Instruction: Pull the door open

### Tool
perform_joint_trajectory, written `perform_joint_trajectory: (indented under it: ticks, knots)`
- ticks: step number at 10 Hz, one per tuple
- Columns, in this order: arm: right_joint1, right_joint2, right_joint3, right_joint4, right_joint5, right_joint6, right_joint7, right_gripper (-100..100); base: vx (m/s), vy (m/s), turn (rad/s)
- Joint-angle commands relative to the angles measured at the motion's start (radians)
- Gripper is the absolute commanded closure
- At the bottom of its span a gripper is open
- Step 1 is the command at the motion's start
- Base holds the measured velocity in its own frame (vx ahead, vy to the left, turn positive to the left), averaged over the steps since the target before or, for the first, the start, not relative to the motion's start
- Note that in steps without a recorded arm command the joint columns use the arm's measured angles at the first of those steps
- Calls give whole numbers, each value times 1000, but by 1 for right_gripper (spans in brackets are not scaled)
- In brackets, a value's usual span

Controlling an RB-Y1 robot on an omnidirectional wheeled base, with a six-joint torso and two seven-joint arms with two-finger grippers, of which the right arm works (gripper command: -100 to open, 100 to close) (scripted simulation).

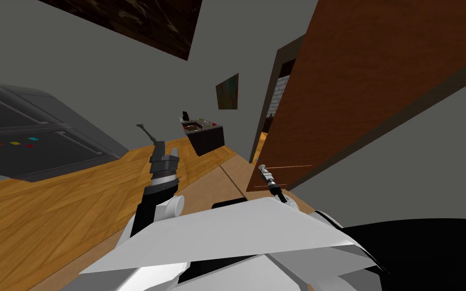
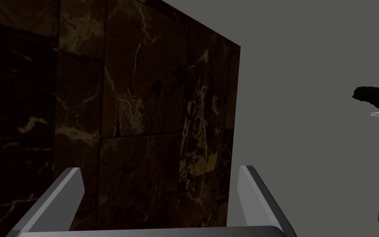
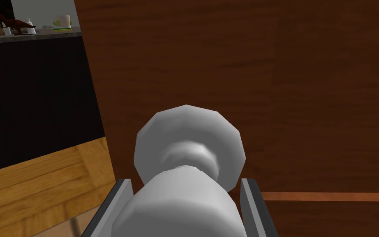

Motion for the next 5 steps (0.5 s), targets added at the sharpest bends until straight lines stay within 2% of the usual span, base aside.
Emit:
perform_joint_trajectory:
  ticks: [1,5]
  knots:
    - [9,-12,19,1,16,-24,-20,100,-208,-59,44]
    - [36,-41,68,-15,56,-75,-67,100,-206,-65,33]
